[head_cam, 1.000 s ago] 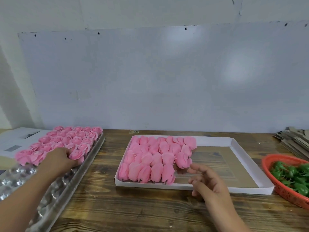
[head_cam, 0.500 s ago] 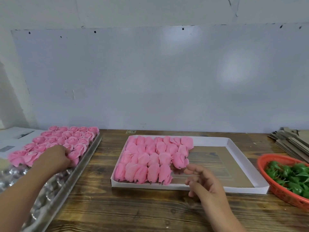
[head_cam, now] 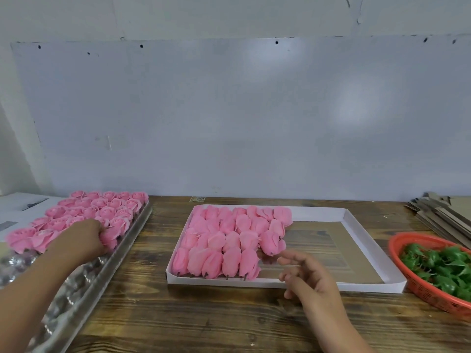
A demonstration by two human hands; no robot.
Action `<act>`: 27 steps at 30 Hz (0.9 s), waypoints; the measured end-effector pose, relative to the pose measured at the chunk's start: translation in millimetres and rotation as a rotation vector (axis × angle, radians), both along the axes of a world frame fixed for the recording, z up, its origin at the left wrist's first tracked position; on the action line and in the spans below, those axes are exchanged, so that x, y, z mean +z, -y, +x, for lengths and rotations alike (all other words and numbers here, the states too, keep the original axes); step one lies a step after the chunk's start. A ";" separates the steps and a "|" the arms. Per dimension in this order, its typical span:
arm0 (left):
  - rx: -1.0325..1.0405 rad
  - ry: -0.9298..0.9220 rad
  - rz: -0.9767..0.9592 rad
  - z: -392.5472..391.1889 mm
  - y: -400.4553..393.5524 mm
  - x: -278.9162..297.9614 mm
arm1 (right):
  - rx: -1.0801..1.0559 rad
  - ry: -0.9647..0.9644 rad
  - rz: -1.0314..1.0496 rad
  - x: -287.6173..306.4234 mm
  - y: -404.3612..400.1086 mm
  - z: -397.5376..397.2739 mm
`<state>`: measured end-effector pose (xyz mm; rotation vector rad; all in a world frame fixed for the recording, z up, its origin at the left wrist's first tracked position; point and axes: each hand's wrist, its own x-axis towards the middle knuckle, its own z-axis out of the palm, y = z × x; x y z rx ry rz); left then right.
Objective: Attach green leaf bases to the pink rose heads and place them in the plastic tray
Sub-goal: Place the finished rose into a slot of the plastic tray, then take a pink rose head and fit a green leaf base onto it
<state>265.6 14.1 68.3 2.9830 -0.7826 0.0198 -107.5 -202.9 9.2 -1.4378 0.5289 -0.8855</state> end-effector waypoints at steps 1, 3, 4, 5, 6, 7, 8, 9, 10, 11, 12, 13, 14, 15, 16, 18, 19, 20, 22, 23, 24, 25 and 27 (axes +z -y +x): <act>-0.005 0.010 -0.002 -3.5 0.0 1.0 | -0.002 0.002 0.000 0.3 0.0 -0.3; -0.005 0.064 -0.022 -14.8 3.0 3.1 | -0.006 0.002 -0.008 0.7 -0.5 -0.5; -0.005 0.113 -0.045 -23.1 6.5 4.7 | -0.008 0.002 -0.013 0.8 -0.7 -0.5; -0.016 0.164 -0.072 -34.1 11.8 6.8 | -0.008 0.000 -0.017 0.9 -0.9 -0.4; -0.038 0.204 -0.109 -49.1 18.0 10.0 | -0.008 -0.003 -0.022 1.0 -1.0 0.0; -0.077 0.230 -0.164 -66.5 26.3 13.1 | -0.011 -0.010 -0.028 1.1 -1.0 0.2; -0.131 0.228 -0.233 -87.4 35.7 15.2 | -0.019 -0.022 -0.041 1.2 -0.8 0.4; -0.201 0.201 -0.308 -109.1 45.8 14.9 | -0.030 -0.044 -0.067 1.1 -0.6 0.2; -0.277 0.151 -0.362 -132.7 55.3 11.7 | -0.047 -0.075 -0.115 0.9 -1.0 0.0; -0.355 0.088 -0.383 -154.8 64.7 5.6 | -0.068 -0.111 -0.184 0.8 -1.5 -0.9; -0.445 0.022 -0.386 -176.0 73.1 -2.8 | -0.094 -0.148 -0.272 0.6 -2.3 -2.3; -0.552 -0.034 -0.396 -192.1 80.5 -14.2 | -0.123 -0.191 -0.377 0.8 -2.9 -3.9; -0.651 -0.078 -0.403 -205.5 87.0 -25.6 | -0.153 -0.243 -0.487 1.5 -3.3 -5.8; -0.730 -0.109 -0.396 -216.1 92.1 -35.5 | -0.185 -0.294 -0.584 2.1 -2.9 -7.7; -0.787 -0.124 -0.379 -222.6 95.3 -43.6 | -0.220 -0.332 -0.652 2.3 -1.5 -9.4; -0.854 -0.100 -0.363 -226.3 97.7 -57.1 | -0.281 -0.390 -0.693 0.9 3.9 -10.7; -0.869 -0.077 -0.373 -226.4 97.1 -59.7 | -0.305 -0.421 -0.685 -0.6 7.9 -10.1; -0.872 -0.032 -0.393 -226.2 95.6 -60.2 | -0.320 -0.457 -0.674 -2.1 12.5 -8.7; -0.849 0.073 -0.465 -224.8 93.2 -63.3 | -0.335 -0.561 -0.653 -5.6 24.6 -5.3; -0.832 0.094 -0.499 -224.1 92.2 -63.8 | -0.354 -0.616 -0.630 -6.3 30.8 -3.0; -0.804 0.115 -0.501 -224.4 91.9 -61.8 | -0.381 -0.662 -0.612 -6.1 37.2 -0.4; -0.776 0.099 -0.481 -224.2 91.4 -61.6 | -0.406 -0.706 -0.599 -6.0 43.2 2.5; -0.753 0.066 -0.526 -220.2 91.9 -68.4 | -0.412 -0.814 -0.560 -5.1 56.4 11.5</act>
